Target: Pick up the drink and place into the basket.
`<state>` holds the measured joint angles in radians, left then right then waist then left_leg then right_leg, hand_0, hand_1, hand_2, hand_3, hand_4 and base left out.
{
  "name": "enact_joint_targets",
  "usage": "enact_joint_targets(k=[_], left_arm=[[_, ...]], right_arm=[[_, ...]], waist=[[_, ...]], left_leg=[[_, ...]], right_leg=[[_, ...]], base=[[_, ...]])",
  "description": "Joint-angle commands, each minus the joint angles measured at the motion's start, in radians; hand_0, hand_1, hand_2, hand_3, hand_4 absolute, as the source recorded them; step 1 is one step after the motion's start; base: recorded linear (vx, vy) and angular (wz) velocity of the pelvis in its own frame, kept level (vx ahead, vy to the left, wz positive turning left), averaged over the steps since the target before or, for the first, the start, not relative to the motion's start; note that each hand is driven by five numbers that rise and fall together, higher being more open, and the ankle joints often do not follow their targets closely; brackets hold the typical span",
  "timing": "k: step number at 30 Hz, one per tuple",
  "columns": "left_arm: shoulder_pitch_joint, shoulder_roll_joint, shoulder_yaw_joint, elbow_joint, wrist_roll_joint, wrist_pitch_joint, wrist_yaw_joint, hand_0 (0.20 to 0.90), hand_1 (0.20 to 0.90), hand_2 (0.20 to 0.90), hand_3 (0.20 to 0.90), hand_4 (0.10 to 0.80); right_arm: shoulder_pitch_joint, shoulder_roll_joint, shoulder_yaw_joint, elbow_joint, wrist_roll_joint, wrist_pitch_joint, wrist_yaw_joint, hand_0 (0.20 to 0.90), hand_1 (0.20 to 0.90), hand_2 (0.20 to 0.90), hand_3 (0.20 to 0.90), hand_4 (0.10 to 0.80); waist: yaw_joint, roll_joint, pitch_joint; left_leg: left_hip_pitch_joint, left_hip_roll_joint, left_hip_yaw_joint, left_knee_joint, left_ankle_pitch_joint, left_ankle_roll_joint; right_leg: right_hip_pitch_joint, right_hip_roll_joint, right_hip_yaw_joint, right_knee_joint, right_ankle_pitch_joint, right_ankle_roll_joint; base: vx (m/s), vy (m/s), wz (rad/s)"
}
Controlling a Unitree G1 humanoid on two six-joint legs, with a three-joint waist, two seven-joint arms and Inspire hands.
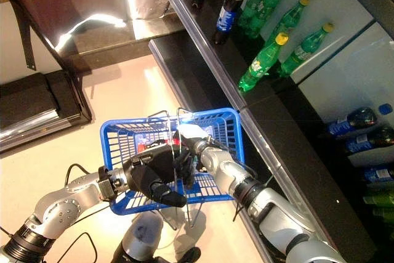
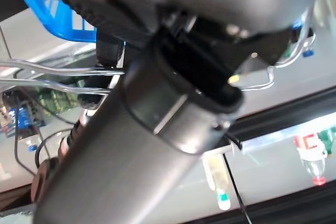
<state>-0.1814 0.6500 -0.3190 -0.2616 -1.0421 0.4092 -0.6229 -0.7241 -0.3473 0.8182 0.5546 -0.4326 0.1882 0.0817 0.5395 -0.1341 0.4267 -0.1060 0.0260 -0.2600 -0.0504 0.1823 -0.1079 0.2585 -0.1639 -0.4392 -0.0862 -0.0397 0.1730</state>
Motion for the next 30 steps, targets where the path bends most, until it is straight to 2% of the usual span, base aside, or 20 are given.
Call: enact_joint_targets(k=[1,15,16,17,18,19,20,30], left_arm=[[-0.128,-0.192,-0.087,-0.333,-0.18,-0.189,-0.28,0.3,0.3,0.3,0.2,0.1],[-0.164,-0.206,-0.1,-0.355,-0.201,-0.18,-0.271,0.3,0.3,0.3,0.2,0.1],[-0.166,-0.207,-0.1,-0.357,-0.203,-0.177,-0.269,0.3,0.3,0.3,0.2,0.1],[-0.166,-0.207,-0.1,-0.357,-0.204,-0.175,-0.27,0.3,0.3,0.3,0.2,0.1],[-0.167,-0.207,-0.1,-0.357,-0.205,-0.175,-0.27,0.3,0.3,0.3,0.2,0.1],[-0.169,-0.21,-0.104,-0.359,-0.204,-0.173,-0.266,0.3,0.3,0.3,0.2,0.1],[-0.171,-0.211,-0.105,-0.36,-0.205,-0.17,-0.265,0.3,0.3,0.3,0.2,0.1],[-0.163,-0.217,-0.105,-0.362,-0.202,-0.163,-0.259,0.3,0.3,0.3,0.2,0.1]], right_arm=[[-0.061,0.07,0.078,0.041,-0.001,-0.046,-0.05,0.3,0.3,0.3,0.2,0.1],[-0.038,0.143,0.051,0.179,0.08,-0.049,-0.046,0.3,0.3,0.3,0.2,0.1],[-0.039,0.146,0.051,0.187,0.083,-0.048,-0.045,0.319,0.319,0.319,0.222,0.122],[-0.04,0.148,0.05,0.194,0.084,-0.049,-0.045,0.573,0.573,0.573,0.518,0.418],[-0.04,0.148,0.049,0.197,0.083,-0.049,-0.045,0.644,0.644,0.644,0.601,0.501],[-0.04,0.154,0.05,0.206,0.085,-0.049,-0.049,0.86,0.86,0.86,0.853,0.753],[-0.04,0.159,0.047,0.212,0.084,-0.043,-0.049,0.9,0.9,0.9,0.9,0.8],[-0.026,0.174,0.049,0.216,0.072,-0.033,-0.052,0.9,0.9,0.9,0.9,0.8]], waist=[[-0.008,-0.013,-0.34],[0.003,-0.009,-0.358],[0.004,-0.008,-0.359],[0.005,-0.008,-0.359],[0.005,-0.008,-0.359],[0.006,-0.008,-0.36],[0.007,-0.007,-0.36],[0.005,-0.001,-0.362]], left_leg=[[0.094,0.05,-0.037,-0.037,-0.09,-0.009],[0.098,0.041,-0.054,-0.037,-0.092,-0.007],[0.099,0.04,-0.055,-0.037,-0.092,-0.007],[0.099,0.04,-0.056,-0.037,-0.091,-0.007],[0.099,0.039,-0.057,-0.037,-0.091,-0.007],[0.1,0.039,-0.057,-0.037,-0.091,-0.006],[0.1,0.037,-0.059,-0.037,-0.091,-0.005],[0.1,0.034,-0.058,-0.037,-0.091,-0.002]], right_leg=[[-0.02,-0.016,-0.047,0.016,0.071,-0.01],[-0.014,-0.017,-0.066,0.015,0.07,-0.011],[-0.013,-0.017,-0.067,0.015,0.07,-0.011],[-0.013,-0.017,-0.068,0.015,0.07,-0.011],[-0.013,-0.017,-0.069,0.016,0.07,-0.011],[-0.013,-0.016,-0.07,0.016,0.07,-0.011],[-0.014,-0.016,-0.071,0.018,0.07,-0.011],[-0.017,-0.018,-0.07,0.021,0.069,-0.01]], base=[[0.009,-0.01,0.07],[0.008,0.001,0.03],[0.019,0.007,0.14],[0.015,0.006,0.14],[0.013,0.003,0.12],[0.017,-0.001,0.08],[0.019,-0.003,0.06],[0.0,0.0,0.0]])
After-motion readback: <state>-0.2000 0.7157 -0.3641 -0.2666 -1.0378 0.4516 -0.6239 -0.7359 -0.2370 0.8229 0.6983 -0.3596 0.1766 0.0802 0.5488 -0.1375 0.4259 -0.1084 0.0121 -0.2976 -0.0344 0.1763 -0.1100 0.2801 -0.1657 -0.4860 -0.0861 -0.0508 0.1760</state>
